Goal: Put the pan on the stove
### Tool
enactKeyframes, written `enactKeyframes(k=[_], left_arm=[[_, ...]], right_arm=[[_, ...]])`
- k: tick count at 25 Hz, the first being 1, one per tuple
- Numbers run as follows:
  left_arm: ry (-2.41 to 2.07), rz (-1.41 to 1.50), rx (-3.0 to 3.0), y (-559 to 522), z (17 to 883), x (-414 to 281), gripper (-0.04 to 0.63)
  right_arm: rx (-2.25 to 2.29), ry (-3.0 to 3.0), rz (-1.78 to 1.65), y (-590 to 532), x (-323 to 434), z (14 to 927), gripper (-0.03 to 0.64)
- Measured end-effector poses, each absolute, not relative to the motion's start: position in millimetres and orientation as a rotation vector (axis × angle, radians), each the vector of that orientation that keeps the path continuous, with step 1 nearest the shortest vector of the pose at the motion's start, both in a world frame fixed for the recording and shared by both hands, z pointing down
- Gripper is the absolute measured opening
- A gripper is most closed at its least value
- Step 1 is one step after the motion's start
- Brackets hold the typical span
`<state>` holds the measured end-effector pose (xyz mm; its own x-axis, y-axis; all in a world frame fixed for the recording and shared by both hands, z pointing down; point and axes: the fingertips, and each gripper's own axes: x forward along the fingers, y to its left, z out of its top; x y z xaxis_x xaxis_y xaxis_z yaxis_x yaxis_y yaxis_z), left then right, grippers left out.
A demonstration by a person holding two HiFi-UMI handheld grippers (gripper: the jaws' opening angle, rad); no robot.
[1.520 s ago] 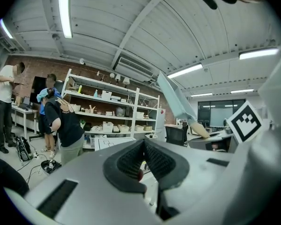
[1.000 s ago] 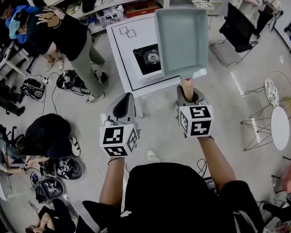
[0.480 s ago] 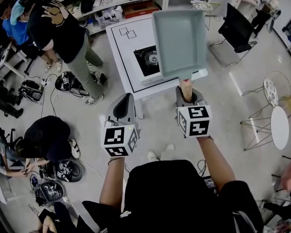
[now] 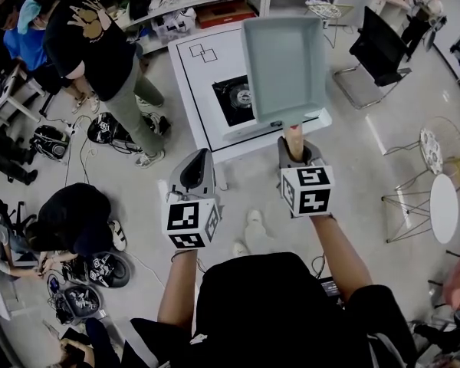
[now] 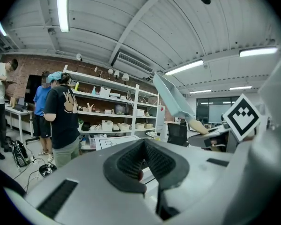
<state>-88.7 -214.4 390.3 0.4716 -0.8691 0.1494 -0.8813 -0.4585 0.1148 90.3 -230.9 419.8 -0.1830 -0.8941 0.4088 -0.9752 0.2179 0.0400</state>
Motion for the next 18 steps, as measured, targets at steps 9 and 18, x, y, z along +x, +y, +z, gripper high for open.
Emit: enactKeyframes(k=[9,18], left_arm=[[-1.551,0.141,2.508,-258,398,-81,0.010],[-1.564,0.156,2.491,-295,405,-75,0.010]], right_arm=[[1.676,-2.141,0.395,-278,96,439,0.031],[1.634,-2.122,0.436,-321,100,455,0.032]])
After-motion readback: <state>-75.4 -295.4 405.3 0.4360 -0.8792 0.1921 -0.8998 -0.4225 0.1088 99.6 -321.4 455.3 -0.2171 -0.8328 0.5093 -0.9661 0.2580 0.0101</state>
